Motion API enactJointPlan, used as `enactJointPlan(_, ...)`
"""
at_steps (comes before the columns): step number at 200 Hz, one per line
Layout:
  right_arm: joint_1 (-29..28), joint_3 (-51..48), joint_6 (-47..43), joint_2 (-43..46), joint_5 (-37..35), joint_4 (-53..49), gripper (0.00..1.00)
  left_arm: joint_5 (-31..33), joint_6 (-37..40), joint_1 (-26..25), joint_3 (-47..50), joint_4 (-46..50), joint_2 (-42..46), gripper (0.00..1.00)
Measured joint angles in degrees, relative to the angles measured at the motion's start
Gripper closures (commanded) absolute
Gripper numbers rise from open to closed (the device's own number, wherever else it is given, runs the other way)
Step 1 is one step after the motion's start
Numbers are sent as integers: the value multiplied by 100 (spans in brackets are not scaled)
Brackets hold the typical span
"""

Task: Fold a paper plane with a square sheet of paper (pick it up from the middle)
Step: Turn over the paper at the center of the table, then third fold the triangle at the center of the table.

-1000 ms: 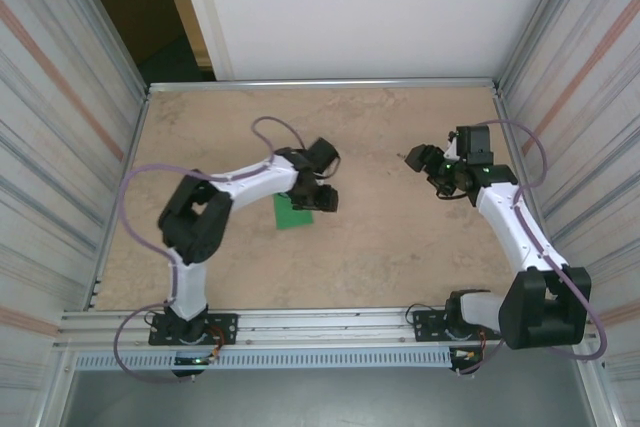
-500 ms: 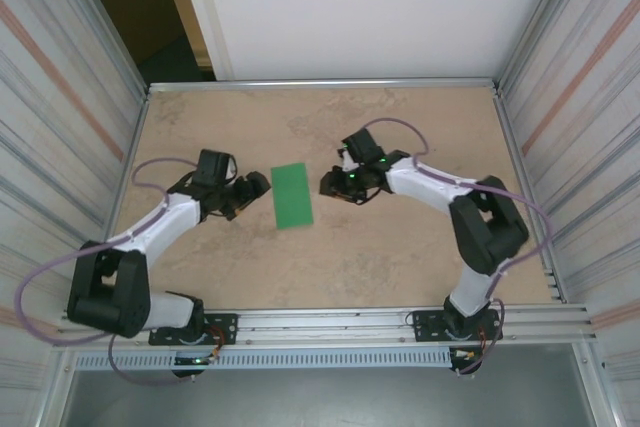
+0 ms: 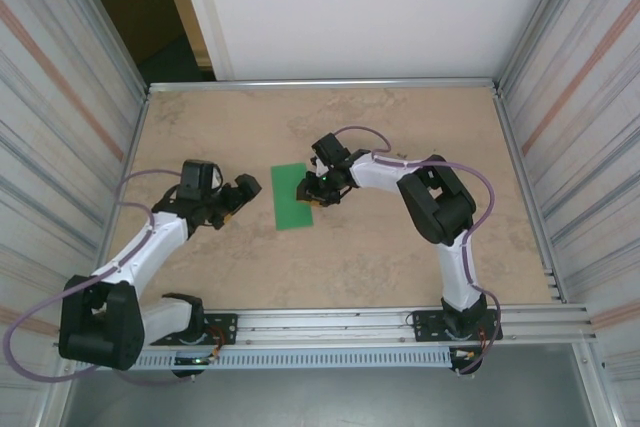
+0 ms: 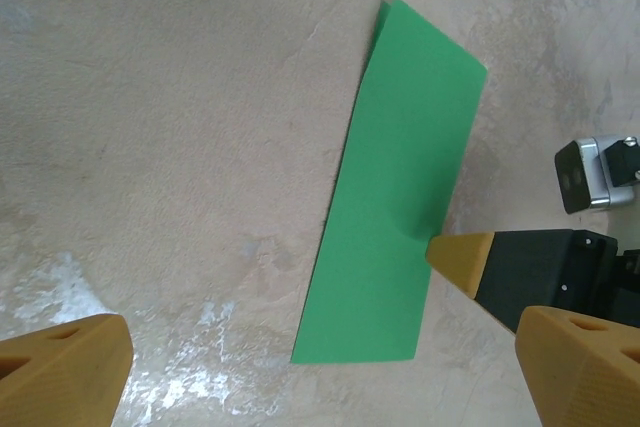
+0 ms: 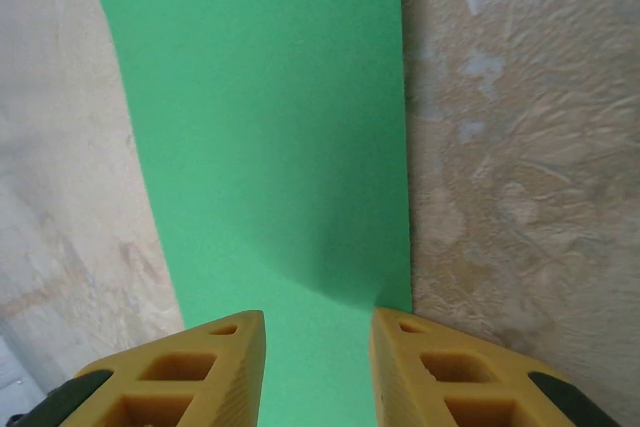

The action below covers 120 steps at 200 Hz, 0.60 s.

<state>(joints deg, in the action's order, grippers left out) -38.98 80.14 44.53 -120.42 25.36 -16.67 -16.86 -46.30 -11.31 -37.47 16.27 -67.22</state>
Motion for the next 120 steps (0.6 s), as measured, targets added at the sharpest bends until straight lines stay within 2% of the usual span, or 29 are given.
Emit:
enactJointPlan(30, 42, -175, -4, 63, 28, 127, 67, -291, -7, -2, 0, -223, -361, 2)
enactJointPlan(53, 114, -682, -9, 387, 42, 275, 67, -424, -4, -111, 0, -339, -570, 2)
enactJointPlan(120, 839, -2601, -177, 2017, -111, 155, 71, -715, -57, -1113, -63, -791, -1200, 4)
